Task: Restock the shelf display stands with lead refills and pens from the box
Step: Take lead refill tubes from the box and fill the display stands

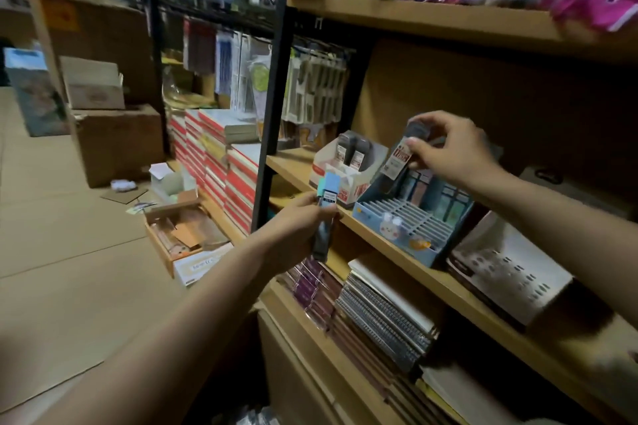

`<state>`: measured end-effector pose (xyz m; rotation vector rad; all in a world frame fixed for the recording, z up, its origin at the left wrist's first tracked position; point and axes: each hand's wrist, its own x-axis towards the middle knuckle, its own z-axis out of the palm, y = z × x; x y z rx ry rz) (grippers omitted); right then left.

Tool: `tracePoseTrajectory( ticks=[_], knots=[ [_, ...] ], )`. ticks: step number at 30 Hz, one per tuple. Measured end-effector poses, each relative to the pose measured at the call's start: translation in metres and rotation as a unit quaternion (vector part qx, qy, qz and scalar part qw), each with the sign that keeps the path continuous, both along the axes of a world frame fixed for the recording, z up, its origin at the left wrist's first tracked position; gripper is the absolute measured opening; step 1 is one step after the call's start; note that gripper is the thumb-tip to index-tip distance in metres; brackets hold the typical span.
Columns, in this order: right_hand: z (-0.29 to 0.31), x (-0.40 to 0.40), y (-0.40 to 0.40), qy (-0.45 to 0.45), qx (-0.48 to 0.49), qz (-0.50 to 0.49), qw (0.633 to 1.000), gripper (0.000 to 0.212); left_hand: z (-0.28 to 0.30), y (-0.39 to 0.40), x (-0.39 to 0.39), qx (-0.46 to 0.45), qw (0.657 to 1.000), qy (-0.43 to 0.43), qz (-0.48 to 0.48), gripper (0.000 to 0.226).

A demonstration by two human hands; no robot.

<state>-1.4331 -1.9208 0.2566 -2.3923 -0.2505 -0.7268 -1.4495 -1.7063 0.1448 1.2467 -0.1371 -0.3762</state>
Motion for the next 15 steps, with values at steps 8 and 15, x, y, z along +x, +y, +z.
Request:
tracePoseTrajectory(
  ticks=[8, 15],
  knots=[
    [0.005, 0.091, 0.039, -0.034, -0.055, -0.061, 0.996, 0.024, -0.014, 0.013, 0.026, -0.023, 0.999, 0.034, 0.035, 0.011],
    [-0.025, 0.140, 0.050, 0.009, -0.060, -0.109, 0.992, 0.029, -0.028, 0.016, 0.039, -0.036, 0.997, 0.042, 0.048, 0.020]
  ],
)
